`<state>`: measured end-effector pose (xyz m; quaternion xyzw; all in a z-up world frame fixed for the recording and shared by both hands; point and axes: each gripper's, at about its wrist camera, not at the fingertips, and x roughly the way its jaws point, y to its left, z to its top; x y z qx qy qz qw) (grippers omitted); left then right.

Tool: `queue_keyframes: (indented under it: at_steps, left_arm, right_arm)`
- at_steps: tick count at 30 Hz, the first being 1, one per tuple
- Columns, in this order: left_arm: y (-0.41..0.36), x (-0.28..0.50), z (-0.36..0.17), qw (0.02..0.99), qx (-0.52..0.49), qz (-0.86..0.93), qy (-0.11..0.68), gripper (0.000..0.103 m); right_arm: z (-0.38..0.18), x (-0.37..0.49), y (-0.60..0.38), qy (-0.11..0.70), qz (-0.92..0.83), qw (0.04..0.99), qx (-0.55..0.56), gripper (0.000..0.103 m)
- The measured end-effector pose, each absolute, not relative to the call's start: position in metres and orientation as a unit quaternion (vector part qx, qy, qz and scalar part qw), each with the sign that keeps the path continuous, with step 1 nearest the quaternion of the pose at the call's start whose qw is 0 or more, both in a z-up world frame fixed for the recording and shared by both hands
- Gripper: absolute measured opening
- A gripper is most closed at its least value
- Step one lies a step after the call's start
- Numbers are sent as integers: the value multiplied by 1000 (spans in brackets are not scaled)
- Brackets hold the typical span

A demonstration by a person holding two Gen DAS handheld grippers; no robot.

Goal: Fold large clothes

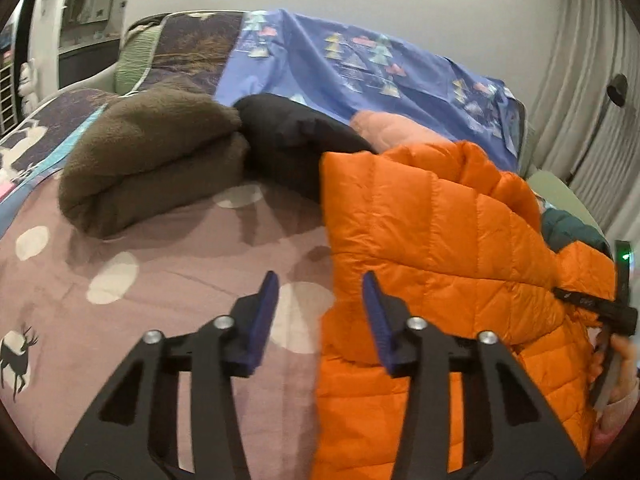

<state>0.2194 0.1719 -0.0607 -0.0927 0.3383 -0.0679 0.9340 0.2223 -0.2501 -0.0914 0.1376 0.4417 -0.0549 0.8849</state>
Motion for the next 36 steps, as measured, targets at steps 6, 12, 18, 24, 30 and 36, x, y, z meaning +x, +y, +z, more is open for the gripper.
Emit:
queue_keyframes:
  at_steps: [6,12,18,24,30,36]
  left_arm:
    - [112,226,-46,938,-40,-131,317,35]
    - [61,270,-101,914,45,-104,390,43]
    - [62,270,-106,915,44,-80,394,51]
    - [20,235,-46,927,17,-169,334,70]
    - [-56,250,-100,905,100,-192,366,79]
    - [-51,258,-128,895,74,-194,394,82]
  right_arm:
    - [-38,187,-234,336,-25,932,133,29]
    - [-105,215,-200,425,44,900,84,29]
    - [-114,208,-209,410,73,902,115,34]
    - [-99,203,-230,379,74,910,151,34]
    - [-39,152,-312,286,23,926,246,51]
    - [-61,69,-470,284,-133,889,333,62]
